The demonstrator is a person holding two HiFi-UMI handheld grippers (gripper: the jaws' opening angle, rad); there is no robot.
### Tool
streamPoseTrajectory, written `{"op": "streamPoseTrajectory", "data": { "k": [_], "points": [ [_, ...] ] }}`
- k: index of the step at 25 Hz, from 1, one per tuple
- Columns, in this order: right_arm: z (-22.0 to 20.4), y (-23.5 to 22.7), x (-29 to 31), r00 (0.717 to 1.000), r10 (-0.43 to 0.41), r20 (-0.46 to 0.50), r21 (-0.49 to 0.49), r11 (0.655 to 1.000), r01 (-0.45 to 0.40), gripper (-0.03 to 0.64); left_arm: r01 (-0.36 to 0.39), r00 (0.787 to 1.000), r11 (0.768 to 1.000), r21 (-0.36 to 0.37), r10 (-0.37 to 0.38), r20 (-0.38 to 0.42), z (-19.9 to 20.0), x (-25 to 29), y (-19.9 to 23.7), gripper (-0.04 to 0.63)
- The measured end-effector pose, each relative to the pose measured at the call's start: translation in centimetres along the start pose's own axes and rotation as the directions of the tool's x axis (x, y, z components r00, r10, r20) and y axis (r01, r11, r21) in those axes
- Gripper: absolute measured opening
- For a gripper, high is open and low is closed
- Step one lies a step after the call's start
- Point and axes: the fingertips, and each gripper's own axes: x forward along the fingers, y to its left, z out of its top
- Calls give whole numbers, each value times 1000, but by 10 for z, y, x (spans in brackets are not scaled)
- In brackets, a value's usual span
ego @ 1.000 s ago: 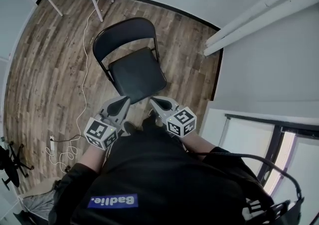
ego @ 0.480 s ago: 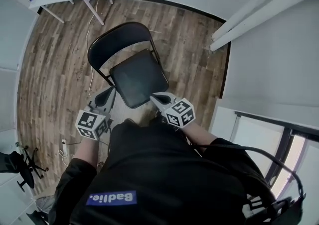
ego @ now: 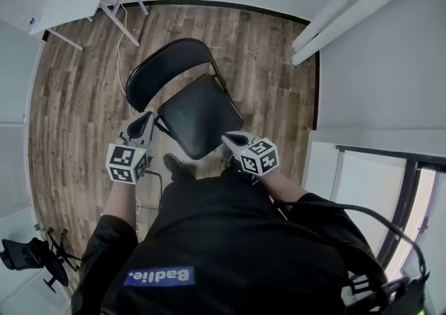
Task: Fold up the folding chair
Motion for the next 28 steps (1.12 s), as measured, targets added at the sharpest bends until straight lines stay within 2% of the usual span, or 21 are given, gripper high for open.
{"op": "streamPoseTrajectory", "data": {
  "k": [5, 8, 12, 22, 28],
  "points": [
    [-19, -6, 40, 992, -122, 3, 230, 966, 118, 0, 31, 998, 999, 29, -29, -54, -23, 1, 73, 0],
    [-27, -8, 65, 984, -178, 5, 301, 939, 168, 0, 51, 997, 998, 44, -48, -68, -31, 14, 114, 0],
    [-49, -21, 84, 972, -235, 3, 389, 896, 215, 4, 63, 994, 993, 101, -53, -99, -41, 42, 146, 0],
    [-109, -77, 114, 970, -233, -73, 480, 844, 239, 29, 68, 979, 988, 141, -39, -200, -76, 102, 164, 2],
    [-157, -118, 132, 964, -224, -139, 556, 788, 264, 62, 45, 965, 983, 176, 3, -263, -91, 132, 181, 62]
  ]
}}
